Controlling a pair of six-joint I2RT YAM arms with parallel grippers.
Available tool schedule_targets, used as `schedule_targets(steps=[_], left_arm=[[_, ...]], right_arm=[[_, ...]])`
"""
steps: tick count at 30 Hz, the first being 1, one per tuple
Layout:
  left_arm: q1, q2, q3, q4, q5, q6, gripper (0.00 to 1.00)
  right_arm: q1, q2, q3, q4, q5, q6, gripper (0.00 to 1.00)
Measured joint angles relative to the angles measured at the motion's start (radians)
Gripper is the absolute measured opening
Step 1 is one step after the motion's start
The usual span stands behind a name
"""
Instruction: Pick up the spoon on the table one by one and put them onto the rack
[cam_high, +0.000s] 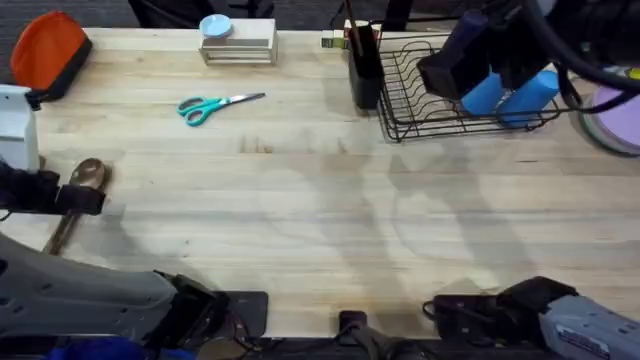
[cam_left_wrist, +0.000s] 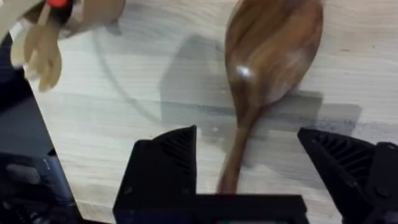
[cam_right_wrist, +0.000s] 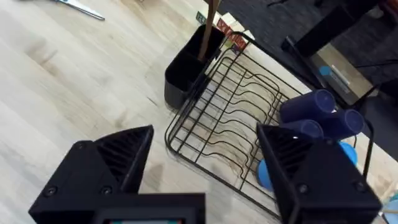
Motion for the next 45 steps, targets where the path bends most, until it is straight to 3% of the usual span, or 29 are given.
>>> schedule_targets(steps=[11,21,29,32,38,45], left_arm=[[0.017,0.072,0.028,-0.008,0.061,0.041,0.993],[0.063,0.105,0.053,-0.036,0.138,0.043,0.993],[0.064,0.105,0.053,-0.036,0.142,0.043,0.997],[0.065,0.107,0.053,-0.044,0.153,0.044,0.858],[0.065,0.107,0.053,-0.034,0.172,0.042,0.451],[0.065,0.108,0.053,-0.024,0.176,0.040,0.190]], right_arm=[[0.000,0.000,0.000,0.000,0.000,0.000,0.992],[0.000,0.000,0.000,0.001,0.001,0.000,0.992],[0.000,0.000,0.000,0.006,0.004,0.000,0.992],[0.000,0.000,0.000,0.006,0.004,0.000,0.992],[0.000,0.000,0.000,0.006,0.004,0.000,0.992],[0.000,0.000,0.000,0.008,0.007,0.000,0.992]])
